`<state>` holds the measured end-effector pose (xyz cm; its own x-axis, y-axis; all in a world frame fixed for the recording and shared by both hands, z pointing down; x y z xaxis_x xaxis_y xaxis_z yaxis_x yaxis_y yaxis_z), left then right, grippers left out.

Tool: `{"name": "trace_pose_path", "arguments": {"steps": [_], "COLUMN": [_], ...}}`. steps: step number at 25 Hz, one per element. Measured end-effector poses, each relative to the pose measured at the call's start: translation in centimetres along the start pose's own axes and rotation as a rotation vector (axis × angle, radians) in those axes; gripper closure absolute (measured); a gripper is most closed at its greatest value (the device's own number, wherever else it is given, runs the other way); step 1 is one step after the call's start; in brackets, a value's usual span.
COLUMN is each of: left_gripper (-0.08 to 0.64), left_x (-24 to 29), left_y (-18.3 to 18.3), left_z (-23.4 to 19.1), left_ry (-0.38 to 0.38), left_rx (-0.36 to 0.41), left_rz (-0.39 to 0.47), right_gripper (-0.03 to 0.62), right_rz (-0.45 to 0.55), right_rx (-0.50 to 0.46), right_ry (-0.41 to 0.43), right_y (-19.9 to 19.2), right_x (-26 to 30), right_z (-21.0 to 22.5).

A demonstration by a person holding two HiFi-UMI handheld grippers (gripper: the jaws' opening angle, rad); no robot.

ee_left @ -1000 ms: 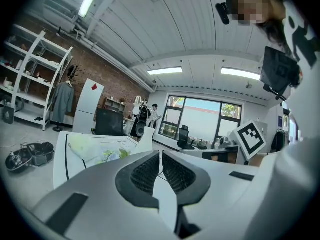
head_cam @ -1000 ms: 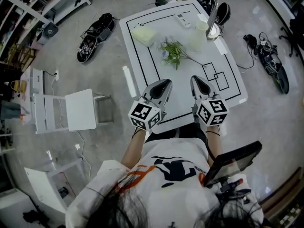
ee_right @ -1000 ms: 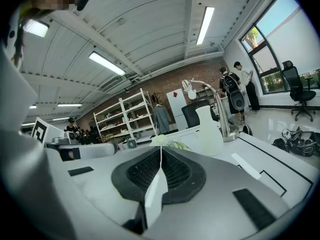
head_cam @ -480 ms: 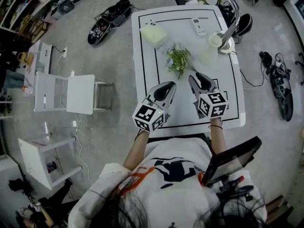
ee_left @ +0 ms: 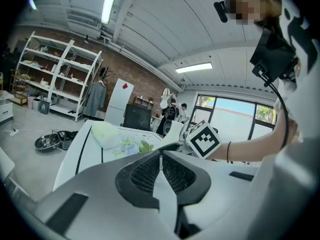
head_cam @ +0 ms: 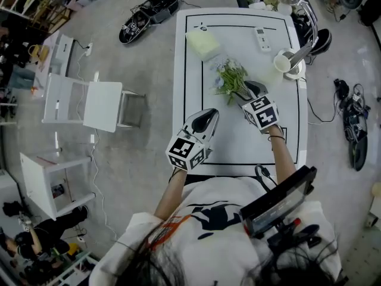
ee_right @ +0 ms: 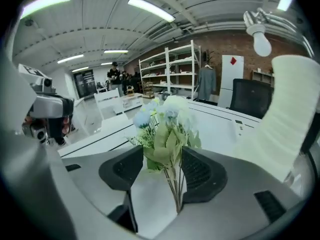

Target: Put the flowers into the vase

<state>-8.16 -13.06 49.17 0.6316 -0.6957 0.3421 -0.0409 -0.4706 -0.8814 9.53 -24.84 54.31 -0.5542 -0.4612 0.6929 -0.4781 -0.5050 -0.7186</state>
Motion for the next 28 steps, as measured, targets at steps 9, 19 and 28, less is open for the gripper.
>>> {"name": "trace_pose_path", "arguments": {"steps": [9, 19, 28], "left_gripper": [0.549, 0.549, 0.549], "left_x": [0.4, -0.2, -1.5], "left_y": [-0.2, -0.4, 0.5], "left_z": [-0.6, -1.1, -1.7], "left_ry": [0.000, 0.000, -0.006], "left_rx": [-0.025, -0.021, -0.033], "left_rz": [-0.004, -0.020, 0.010], "right_gripper": [0.359, 0.520, 0.534], "right_rz": [-0.212, -0.230, -0.009], "right_rx": [-0.317, -0.281, -0.045], "right_ry": [0.004, -0.020, -0.034], "right_y": [1.6, 1.4, 1.7], "right_x": [4.4, 5.0, 0.4], "right_z": [-0.7, -1.3, -2.3]}}
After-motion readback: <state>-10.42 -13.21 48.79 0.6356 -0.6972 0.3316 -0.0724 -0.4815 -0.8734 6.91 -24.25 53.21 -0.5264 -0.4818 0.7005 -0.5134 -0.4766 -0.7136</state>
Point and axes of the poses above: the fingertips, and each gripper's own axes: x forward along the fingers, z to its right, y out of its top, the point moved 9 cm from there along -x, backward along the fingers, and after that the axes turned 4 degrees about -z, right-handed, at the moved point
